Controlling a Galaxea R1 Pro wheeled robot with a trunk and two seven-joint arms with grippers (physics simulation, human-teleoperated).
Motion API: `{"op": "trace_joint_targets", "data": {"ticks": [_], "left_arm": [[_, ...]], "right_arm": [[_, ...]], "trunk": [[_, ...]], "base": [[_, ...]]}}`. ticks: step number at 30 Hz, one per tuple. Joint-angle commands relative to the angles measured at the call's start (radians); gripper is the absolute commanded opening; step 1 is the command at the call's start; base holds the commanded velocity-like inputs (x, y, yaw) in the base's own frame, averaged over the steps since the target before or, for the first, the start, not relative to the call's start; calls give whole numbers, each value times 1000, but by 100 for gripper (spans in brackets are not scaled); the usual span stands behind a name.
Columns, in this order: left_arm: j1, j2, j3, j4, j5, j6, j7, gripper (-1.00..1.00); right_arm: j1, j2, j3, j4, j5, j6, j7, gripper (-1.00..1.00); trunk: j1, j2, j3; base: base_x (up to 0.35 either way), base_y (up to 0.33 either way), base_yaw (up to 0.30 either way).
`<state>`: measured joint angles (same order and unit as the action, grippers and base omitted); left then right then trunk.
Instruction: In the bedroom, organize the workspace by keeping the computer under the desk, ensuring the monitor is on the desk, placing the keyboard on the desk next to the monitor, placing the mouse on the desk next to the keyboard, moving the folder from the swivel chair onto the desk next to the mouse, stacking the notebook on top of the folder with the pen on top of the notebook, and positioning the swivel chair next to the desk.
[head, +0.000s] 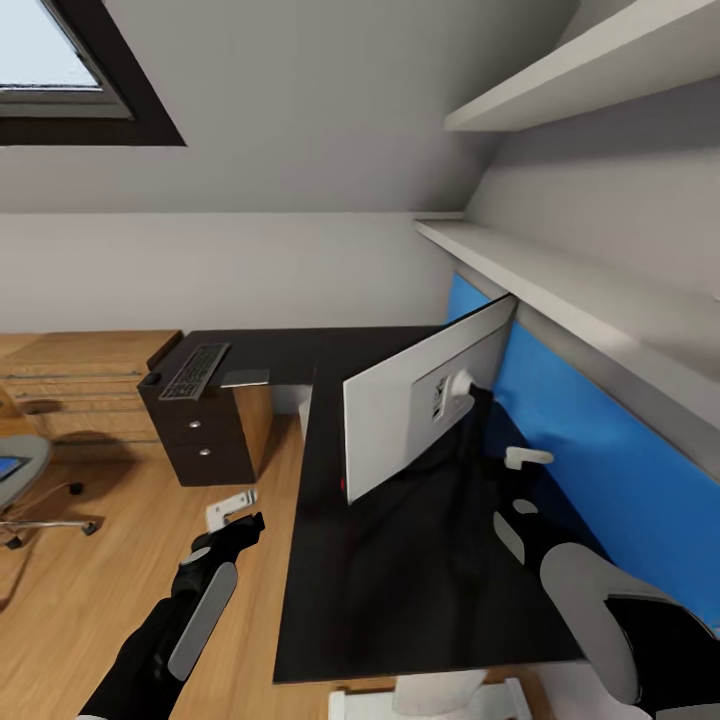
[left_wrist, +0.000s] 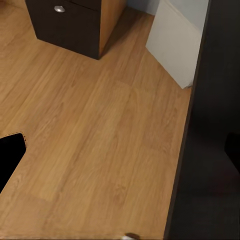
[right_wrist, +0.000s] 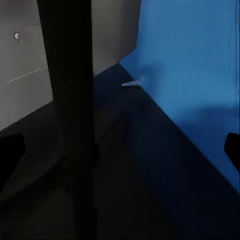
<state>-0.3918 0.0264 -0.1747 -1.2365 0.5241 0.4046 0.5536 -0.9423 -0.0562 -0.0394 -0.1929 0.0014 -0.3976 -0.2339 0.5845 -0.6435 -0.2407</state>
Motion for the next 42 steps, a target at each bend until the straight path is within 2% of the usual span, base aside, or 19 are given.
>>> {"op": "trace_joint_targets", "data": {"ticks": [1, 8, 9, 12, 14, 16, 19, 20, 22, 25, 27, 28, 30, 33, 35, 37, 38, 42], "left_arm": [[-1, 1, -3, -1, 8, 2, 9, 100], [-1, 2, 0, 15, 9, 2, 9, 100], [-1, 3, 1, 25, 9, 1, 8, 100], [-1, 4, 2, 31, 8, 0, 8, 100], [-1, 5, 3, 34, 7, 0, 8, 100], [-1, 6, 5, 36, 6, -1, 9, 100], [-1, 7, 6, 36, 5, -2, 11, 100], [-1, 7, 7, 37, 5, -2, 12, 100], [-1, 7, 7, 37, 5, -2, 13, 100], [-1, 7, 7, 38, 5, -2, 13, 100], [-1, 7, 7, 38, 4, -3, 14, 100], [-1, 7, 7, 38, 4, -3, 13, 100], [-1, 7, 8, 37, 3, -4, 12, 100], [-1, 7, 9, 37, 2, -4, 11, 100], [-1, 7, 9, 37, 2, -4, 11, 100], [-1, 7, 9, 37, 2, -4, 11, 100], [-1, 7, 8, 37, 2, -5, 11, 100], [-1, 7, 8, 37, 2, -4, 11, 100]], "right_arm": [[-1, 0, -4, 1, 0, -4, 1, 100], [-1, 10, 0, -4, -5, 18, 2, 100], [-1, 28, 0, -9, -5, 48, 1, 100], [-1, 51, -2, -37, -4, 121, 0, 100], [-1, 62, -3, -79, -5, 202, 0, 100], [-1, 73, -4, -155, -8, 354, -1, 100], [0, 78, -5, -219, -9, 494, -3, 100], [2, 84, -5, -264, -10, 587, -4, 100], [9, 94, -5, -311, -10, 667, -5, 100], [31, 112, -6, -389, -9, 745, -9, 100], [52, 123, -6, -450, -8, 775, -14, 100], [78, 134, -5, -518, -7, 795, -23, 100], [109, 145, -3, -591, -7, 810, -38, 100], [193, 181, 4, -786, -7, 850, -98, 100], [221, 192, 11, -857, -8, 866, -118, 100], [265, 204, 31, -959, -11, 883, -140, 100], [319, 211, 53, -1011, -13, 876, -148, 100], [366, 215, 70, -988, -11, 793, -152, 100]], "trunk": [[0, -1, -2], [0, -1, -2], [0, -1, -2], [0, -1, -2], [0, -1, -2], [0, -1, -2], [0, -1, -2], [0, -1, -2], [0, -1, -2], [0, -1, -2], [0, -1, -2], [0, -1, -2], [0, -1, -2], [0, -1, -2], [0, -1, -2], [0, -1, -2], [0, -1, -2], [0, -1, -2]], "base": [[-332, 0, 0], [-334, 37, 0], [-334, 89, 0], [-334, 94, 0], [-333, 98, 0], [-277, 78, 0], [-168, 41, 0], [-85, 21, 0], [-61, 15, 0], [-35, 9, 0], [-20, 5, 0], [-11, 3, 0], [-8, 2, 0], [-4, 1, 0], [-2, 0, 0], [0, 0, 0], [0, 0, 0], [-15, 94, 0]]}}
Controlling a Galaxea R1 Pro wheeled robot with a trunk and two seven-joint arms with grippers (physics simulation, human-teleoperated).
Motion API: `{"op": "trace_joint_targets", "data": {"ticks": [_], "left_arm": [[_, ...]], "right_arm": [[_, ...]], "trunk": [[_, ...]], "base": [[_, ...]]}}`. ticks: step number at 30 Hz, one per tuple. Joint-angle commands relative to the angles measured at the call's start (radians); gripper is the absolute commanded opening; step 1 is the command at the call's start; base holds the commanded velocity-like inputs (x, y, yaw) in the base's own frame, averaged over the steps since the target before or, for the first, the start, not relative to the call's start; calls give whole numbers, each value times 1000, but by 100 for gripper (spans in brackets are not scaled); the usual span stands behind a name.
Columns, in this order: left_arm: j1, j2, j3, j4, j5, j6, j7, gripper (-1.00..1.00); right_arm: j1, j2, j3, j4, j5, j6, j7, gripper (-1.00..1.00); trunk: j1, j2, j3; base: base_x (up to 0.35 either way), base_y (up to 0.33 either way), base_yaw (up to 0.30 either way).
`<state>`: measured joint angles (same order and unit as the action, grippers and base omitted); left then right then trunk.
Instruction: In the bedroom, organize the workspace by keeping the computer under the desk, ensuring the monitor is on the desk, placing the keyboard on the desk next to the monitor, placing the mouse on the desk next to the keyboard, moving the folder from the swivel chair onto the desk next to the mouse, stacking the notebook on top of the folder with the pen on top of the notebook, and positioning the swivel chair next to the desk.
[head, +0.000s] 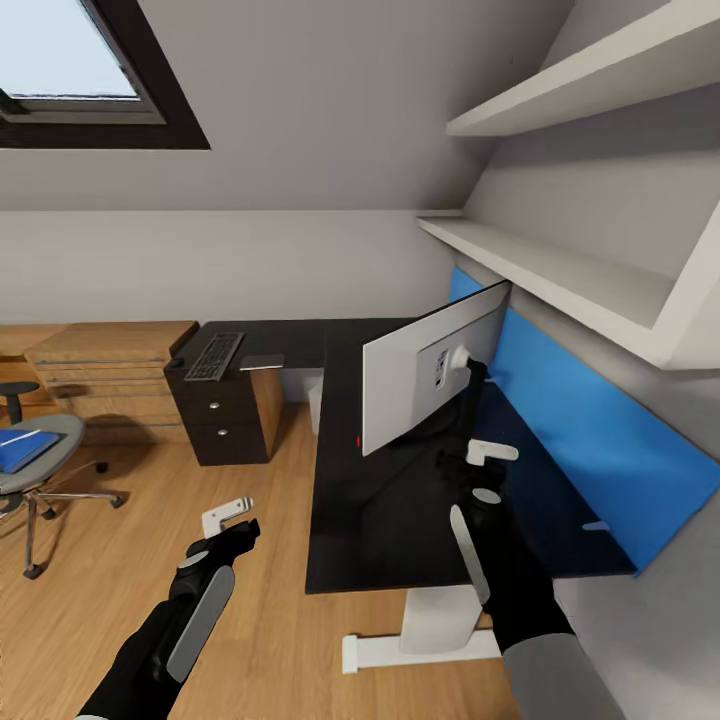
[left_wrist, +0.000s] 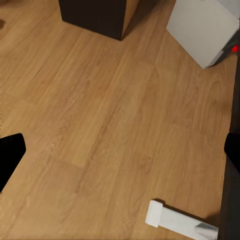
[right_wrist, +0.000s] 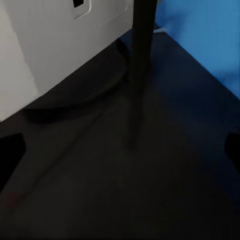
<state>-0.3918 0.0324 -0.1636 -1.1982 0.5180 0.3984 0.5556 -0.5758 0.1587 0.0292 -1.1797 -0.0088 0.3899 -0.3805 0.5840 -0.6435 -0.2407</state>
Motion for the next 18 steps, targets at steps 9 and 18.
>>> {"op": "trace_joint_targets", "data": {"ticks": [9, 18], "left_arm": [[-1, -3, -8, -1, 8, 2, 13, 100], [-1, -3, -9, -1, 8, 2, 13, 100]], "right_arm": [[27, -2, 93, 34, 5, -133, -16, 100], [40, -2, 139, 32, 7, -146, -54, 100]], "trunk": [[0, -2, -2], [0, -2, -2]], "base": [[-160, 266, 0], [-181, 300, 0]]}}
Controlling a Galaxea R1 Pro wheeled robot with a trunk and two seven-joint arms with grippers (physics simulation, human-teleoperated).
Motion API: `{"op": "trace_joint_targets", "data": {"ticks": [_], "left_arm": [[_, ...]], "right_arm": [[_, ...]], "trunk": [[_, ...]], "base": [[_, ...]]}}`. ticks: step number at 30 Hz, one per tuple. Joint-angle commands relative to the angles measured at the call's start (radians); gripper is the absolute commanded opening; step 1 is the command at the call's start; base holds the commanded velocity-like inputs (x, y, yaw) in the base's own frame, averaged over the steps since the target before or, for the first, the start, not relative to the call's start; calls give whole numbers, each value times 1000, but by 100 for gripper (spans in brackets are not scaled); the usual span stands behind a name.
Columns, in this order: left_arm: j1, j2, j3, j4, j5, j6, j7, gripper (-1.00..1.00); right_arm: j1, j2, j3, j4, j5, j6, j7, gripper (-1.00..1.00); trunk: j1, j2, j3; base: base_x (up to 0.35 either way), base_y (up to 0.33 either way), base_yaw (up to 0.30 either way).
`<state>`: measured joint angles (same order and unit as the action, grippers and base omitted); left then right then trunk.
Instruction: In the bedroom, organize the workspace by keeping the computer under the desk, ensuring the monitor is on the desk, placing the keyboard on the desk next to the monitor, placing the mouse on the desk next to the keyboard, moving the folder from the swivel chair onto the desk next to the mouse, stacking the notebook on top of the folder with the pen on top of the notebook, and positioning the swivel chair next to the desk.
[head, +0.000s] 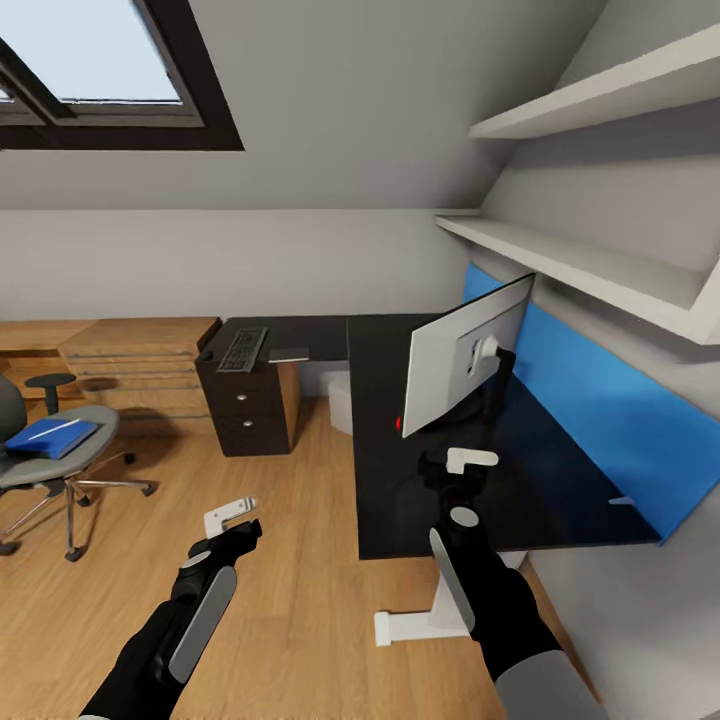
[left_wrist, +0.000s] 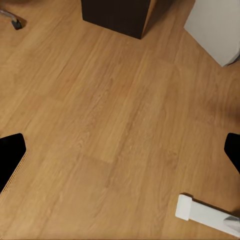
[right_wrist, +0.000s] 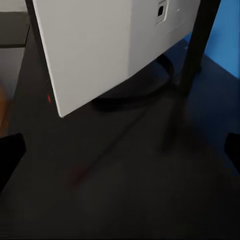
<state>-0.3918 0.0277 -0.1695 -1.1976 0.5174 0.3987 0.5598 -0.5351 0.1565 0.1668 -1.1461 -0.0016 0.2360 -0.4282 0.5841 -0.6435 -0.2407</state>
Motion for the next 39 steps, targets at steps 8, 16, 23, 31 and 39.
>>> {"op": "trace_joint_targets", "data": {"ticks": [8, 16, 23, 31, 39], "left_arm": [[-1, 0, -4, -1, 7, 1, 10, 100], [-1, 0, -5, 5, 7, 1, 9, 100], [-1, 0, -5, 11, 7, 2, 7, 100], [-1, 0, -5, 12, 7, 2, 4, 100], [-1, 0, -5, 12, 7, 1, 6, 100]], "right_arm": [[6, -3, 31, -5, 3, -20, -48, 100], [8, -3, 33, -3, 2, -85, -132, 100], [18, -4, 37, -2, 33, -130, -159, 100], [31, -3, 41, 3, 114, -177, -166, 100], [34, -3, 42, 5, 132, -188, -167, 100]], "trunk": [[0, -2, -2], [0, -2, -2], [0, -2, -2], [0, -2, -2], [0, -2, -2]], "base": [[-100, 302, 0], [209, 133, 0], [46, 17, 0], [183, 3, 0], [146, 0, 0]]}}
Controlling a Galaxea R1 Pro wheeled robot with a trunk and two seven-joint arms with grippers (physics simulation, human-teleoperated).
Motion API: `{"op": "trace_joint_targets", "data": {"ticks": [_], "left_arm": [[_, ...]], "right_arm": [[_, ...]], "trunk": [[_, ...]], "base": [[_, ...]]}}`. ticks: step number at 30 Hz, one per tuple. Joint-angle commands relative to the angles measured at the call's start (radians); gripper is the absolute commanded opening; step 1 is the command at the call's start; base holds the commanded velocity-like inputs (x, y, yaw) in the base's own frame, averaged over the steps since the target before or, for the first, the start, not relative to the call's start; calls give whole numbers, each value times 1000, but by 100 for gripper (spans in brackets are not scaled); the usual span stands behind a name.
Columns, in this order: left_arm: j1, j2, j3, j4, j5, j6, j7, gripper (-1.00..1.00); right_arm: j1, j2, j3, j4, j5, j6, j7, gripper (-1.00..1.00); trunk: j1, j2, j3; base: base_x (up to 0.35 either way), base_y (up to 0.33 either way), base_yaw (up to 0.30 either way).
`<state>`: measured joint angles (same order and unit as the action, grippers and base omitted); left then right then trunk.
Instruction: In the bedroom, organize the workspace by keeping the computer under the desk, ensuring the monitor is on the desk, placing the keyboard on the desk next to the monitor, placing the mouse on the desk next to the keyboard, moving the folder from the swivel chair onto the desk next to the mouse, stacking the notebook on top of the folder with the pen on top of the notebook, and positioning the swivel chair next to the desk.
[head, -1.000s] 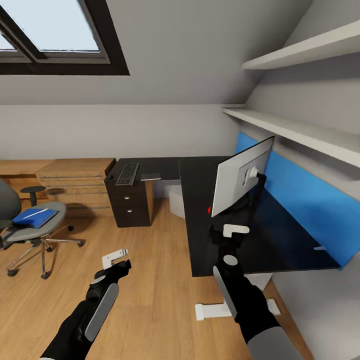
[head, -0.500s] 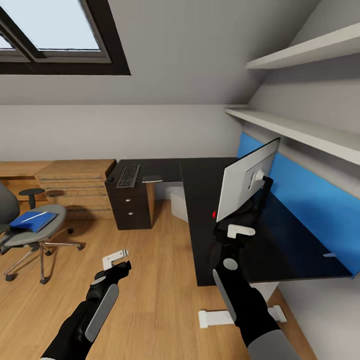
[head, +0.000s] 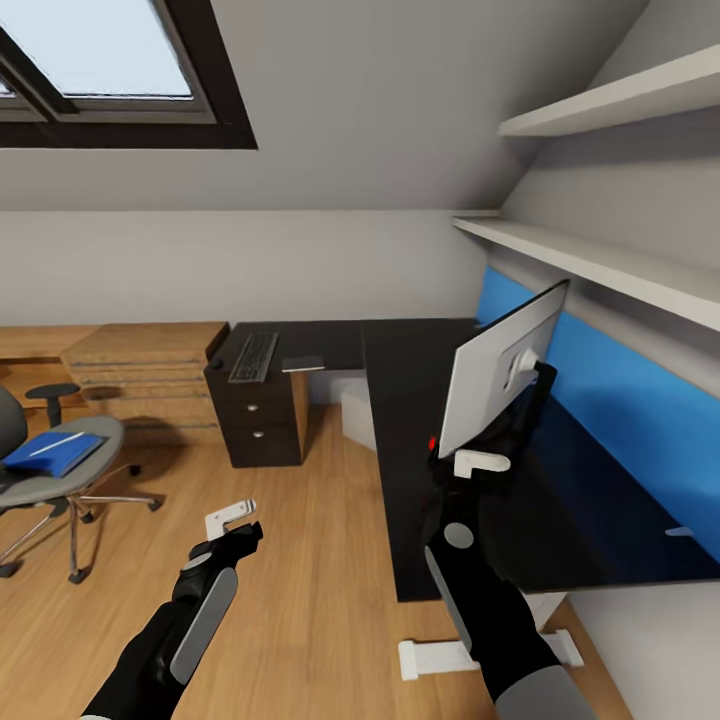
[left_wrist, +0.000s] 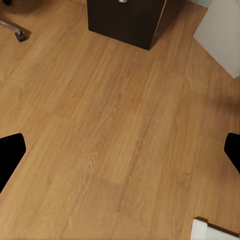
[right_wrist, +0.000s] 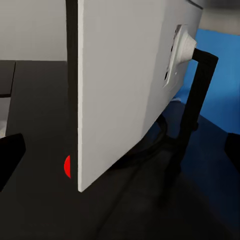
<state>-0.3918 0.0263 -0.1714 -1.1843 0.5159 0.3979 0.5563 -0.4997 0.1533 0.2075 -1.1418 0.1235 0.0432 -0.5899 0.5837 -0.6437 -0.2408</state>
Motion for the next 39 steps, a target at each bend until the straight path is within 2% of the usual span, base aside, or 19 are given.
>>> {"op": "trace_joint_targets", "data": {"ticks": [1, 19, 39], "left_arm": [[-1, 1, -3, -1, 8, 2, 10, 100], [-1, 0, -3, -1, 7, 1, 7, 100], [-1, 0, -5, -1, 9, 1, 8, 100]], "right_arm": [[-1, 0, 1, 0, 8, 4, -5, 100], [1, 0, 0, -1, 11, 3, -23, 100], [1, 0, -8, 0, 13, 5, -25, 100]], "trunk": [[1, -1, -2], [1, -1, -2], [1, -1, -2]], "base": [[172, 0, 0], [182, 16, 0], [76, 3, 0]]}}
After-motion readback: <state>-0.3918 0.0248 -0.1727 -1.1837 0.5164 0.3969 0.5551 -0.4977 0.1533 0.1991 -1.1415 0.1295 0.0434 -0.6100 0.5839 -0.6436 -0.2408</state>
